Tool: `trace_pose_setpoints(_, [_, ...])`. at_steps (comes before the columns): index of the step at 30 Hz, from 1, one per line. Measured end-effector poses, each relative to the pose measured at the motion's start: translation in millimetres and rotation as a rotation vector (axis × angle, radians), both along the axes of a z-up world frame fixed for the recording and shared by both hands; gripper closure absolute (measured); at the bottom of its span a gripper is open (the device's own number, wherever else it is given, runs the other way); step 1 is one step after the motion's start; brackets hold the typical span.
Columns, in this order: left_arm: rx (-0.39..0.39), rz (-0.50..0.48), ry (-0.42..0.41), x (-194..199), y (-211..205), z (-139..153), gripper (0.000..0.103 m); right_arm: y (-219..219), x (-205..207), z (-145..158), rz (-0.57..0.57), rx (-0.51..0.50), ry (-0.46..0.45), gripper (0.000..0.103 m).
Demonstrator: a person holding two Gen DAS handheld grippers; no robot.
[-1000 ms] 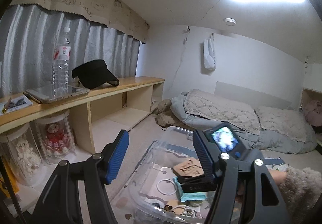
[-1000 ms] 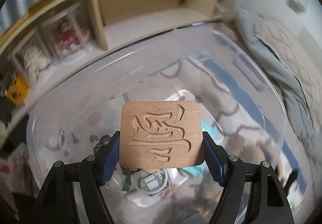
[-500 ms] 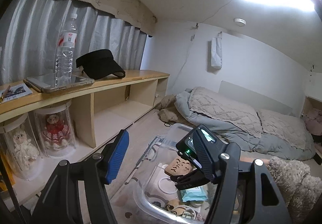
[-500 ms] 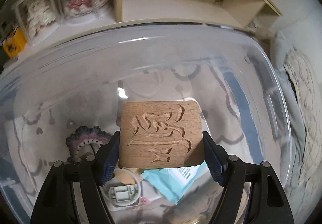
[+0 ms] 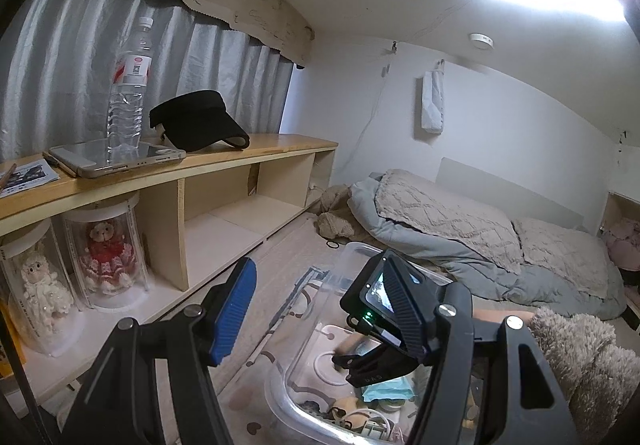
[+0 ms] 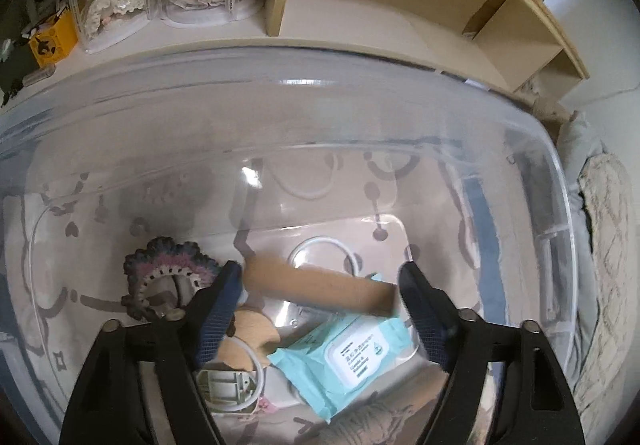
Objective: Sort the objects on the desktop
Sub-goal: 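Lower the carved wooden tile into the clear box with the right tool, then open the right tool to release the tile and lift away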
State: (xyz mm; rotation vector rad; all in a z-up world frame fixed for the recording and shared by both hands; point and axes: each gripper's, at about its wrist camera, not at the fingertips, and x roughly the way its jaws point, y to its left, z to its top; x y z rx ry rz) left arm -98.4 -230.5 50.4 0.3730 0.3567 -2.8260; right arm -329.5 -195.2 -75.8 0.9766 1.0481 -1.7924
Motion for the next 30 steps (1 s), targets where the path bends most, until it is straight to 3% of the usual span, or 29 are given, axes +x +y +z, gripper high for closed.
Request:
trace_pose_setpoints(2, [-0.004, -0.001, 0.000, -0.4, 1.1, 0.6, 0.037, 0.6, 2.0, 6.0, 0.007, -0.024, 0.010, 0.009])
trace_pose_setpoints(16, [-0.033, -0.020, -0.020, 1.1, 14.1, 3.2, 0.037, 25.5, 27.6, 42.7, -0.018, -0.123, 0.063, 0.009])
trace_pose_setpoints(30, [-0.076, -0.038, -0.048, 9.4, 36.7, 7.6, 0.037, 95.1, 58.4, 87.2, -0.198, -0.347, 0.083, 0.009])
